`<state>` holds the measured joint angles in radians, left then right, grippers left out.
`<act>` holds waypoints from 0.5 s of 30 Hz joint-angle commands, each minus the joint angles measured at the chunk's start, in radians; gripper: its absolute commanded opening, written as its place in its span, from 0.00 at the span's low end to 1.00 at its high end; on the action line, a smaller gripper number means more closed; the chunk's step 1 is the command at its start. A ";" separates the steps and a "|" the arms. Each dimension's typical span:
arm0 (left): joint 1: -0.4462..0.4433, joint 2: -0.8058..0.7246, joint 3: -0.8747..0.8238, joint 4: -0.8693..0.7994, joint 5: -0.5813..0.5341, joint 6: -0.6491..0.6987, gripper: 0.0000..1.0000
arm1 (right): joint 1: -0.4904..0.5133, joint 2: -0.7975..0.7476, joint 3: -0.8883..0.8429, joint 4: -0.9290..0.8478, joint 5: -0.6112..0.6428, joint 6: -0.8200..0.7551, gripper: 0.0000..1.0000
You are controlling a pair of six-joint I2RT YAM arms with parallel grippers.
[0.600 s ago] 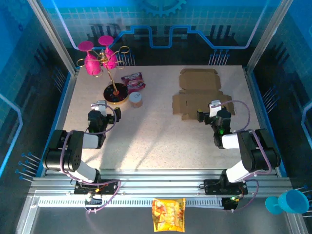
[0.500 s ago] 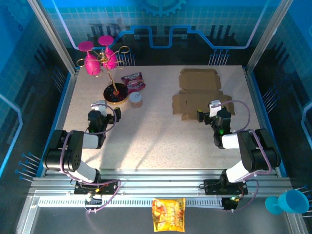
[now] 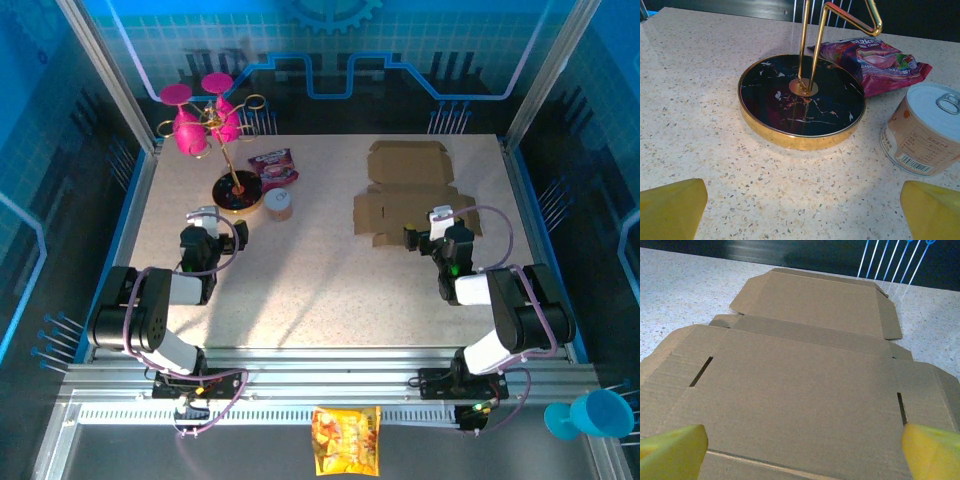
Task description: Fold the paper box
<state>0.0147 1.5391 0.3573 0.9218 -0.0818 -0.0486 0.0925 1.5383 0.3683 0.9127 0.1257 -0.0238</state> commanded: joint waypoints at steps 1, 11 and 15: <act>-0.004 0.004 0.018 0.001 -0.003 0.021 0.99 | 0.001 0.005 0.014 0.012 -0.003 -0.004 1.00; -0.004 0.004 0.013 0.013 -0.007 0.018 0.99 | -0.006 0.002 0.007 0.020 0.005 0.007 1.00; -0.026 -0.120 -0.051 0.029 -0.121 0.016 0.99 | 0.042 -0.162 -0.073 0.059 0.222 0.019 1.00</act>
<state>0.0082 1.5116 0.3424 0.9215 -0.1131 -0.0486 0.1009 1.4937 0.3347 0.9207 0.1955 -0.0166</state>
